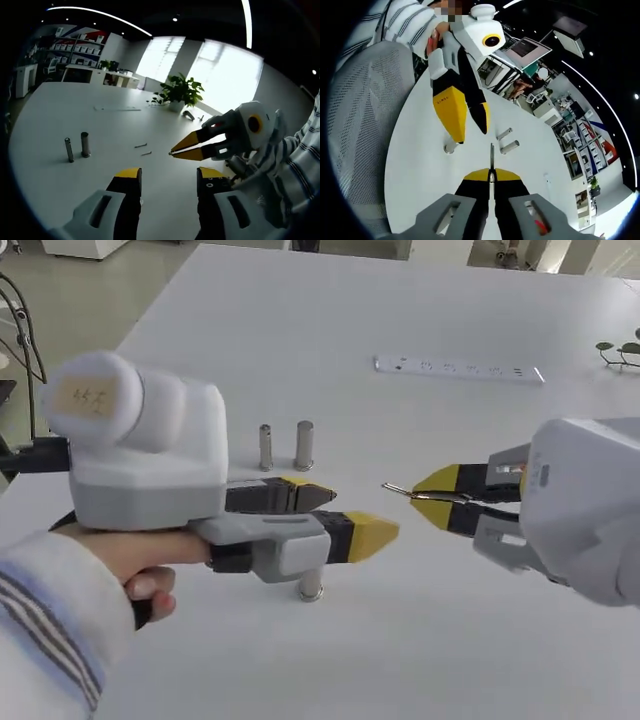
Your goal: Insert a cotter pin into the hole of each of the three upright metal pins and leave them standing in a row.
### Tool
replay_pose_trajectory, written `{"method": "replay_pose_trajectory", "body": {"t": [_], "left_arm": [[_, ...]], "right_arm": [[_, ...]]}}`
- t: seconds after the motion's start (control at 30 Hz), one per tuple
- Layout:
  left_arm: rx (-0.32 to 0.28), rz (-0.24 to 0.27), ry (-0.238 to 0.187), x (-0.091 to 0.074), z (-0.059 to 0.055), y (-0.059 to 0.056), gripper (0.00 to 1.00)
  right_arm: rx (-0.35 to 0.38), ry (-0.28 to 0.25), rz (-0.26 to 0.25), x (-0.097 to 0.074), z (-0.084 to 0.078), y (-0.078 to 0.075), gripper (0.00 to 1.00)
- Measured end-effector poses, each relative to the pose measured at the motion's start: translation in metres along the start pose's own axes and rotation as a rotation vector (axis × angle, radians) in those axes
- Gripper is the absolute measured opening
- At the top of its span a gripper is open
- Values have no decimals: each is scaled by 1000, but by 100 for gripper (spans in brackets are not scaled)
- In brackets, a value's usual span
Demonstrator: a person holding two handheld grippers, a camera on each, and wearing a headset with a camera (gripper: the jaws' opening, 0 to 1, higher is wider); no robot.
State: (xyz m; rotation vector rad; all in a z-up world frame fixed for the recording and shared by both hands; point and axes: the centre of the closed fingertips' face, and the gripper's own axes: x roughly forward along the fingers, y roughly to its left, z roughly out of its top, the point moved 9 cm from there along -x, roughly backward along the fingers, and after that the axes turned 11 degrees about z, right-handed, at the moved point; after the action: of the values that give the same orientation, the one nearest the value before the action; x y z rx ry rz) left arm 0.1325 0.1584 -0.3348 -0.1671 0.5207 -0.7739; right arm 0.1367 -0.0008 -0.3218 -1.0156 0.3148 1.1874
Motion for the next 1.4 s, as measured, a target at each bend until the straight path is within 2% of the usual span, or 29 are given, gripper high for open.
{"method": "replay_pose_trajectory", "body": {"t": [0.1,0.23,0.37,0.5,0.63,1.0,1.4], "left_arm": [[-11,-18,0,2,0,-1,35],[-10,-47,14,3,-1,-4,26],[-10,-49,21,4,-2,-4,22],[-19,-58,29,6,-3,-4,14],[-23,-66,47,7,-4,-4,15],[-44,-73,74,10,-9,-4,2],[-61,-67,90,10,-13,-2,0]], "right_arm": [[-23,8,22,3,3,6,0],[-15,5,27,6,5,11,0],[-16,-1,29,6,8,13,0],[-19,-4,33,6,10,15,0],[-23,-7,39,6,11,18,0],[-25,-21,65,10,13,22,0],[-41,-23,75,10,15,23,0]]}}
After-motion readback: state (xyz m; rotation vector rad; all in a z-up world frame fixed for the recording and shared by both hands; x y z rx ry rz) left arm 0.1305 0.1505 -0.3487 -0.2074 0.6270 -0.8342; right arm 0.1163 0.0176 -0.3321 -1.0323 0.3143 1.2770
